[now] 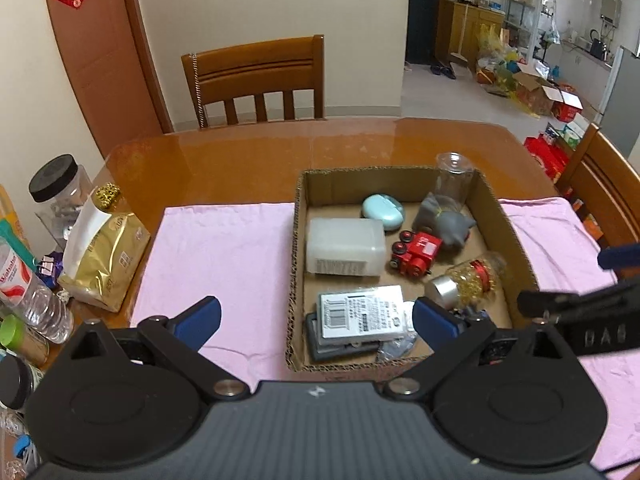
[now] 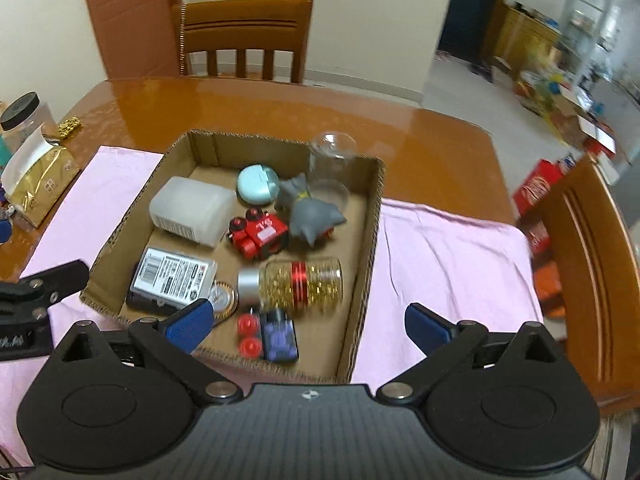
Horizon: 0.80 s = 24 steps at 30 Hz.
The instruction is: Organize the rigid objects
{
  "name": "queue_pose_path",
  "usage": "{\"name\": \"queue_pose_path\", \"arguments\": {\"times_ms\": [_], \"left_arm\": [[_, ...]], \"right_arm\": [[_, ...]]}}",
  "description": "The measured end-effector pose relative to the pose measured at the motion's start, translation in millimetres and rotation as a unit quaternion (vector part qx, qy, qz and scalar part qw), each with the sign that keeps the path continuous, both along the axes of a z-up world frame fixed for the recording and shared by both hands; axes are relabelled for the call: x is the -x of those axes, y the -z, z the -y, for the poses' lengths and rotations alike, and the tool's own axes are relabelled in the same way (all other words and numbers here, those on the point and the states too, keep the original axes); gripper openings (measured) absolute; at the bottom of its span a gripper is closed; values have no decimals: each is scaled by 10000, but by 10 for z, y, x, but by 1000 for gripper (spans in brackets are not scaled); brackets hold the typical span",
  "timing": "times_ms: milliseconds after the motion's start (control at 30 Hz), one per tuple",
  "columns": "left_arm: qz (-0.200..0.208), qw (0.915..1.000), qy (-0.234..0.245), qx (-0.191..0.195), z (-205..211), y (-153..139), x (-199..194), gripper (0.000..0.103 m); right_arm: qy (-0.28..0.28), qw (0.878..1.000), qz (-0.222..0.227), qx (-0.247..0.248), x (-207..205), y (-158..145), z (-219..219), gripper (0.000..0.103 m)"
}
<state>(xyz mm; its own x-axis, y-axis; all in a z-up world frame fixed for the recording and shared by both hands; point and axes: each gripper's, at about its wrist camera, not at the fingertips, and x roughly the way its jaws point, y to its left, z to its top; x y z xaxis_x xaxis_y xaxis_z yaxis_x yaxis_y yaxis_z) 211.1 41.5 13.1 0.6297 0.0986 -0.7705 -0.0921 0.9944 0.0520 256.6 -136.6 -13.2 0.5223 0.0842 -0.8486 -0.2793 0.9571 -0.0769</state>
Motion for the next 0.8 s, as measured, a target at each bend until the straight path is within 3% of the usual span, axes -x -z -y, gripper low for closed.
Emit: {"name": "queue_pose_path", "arguments": {"times_ms": [400, 800], "left_arm": [[-229, 9997, 85, -6, 46, -72, 137, 101], [-243, 9997, 37, 0, 11, -108, 173, 101]], "right_arm": [[621, 9978, -20, -242, 304, -96, 28, 103], [684, 9973, 36, -274, 370, -115, 3, 103]]}}
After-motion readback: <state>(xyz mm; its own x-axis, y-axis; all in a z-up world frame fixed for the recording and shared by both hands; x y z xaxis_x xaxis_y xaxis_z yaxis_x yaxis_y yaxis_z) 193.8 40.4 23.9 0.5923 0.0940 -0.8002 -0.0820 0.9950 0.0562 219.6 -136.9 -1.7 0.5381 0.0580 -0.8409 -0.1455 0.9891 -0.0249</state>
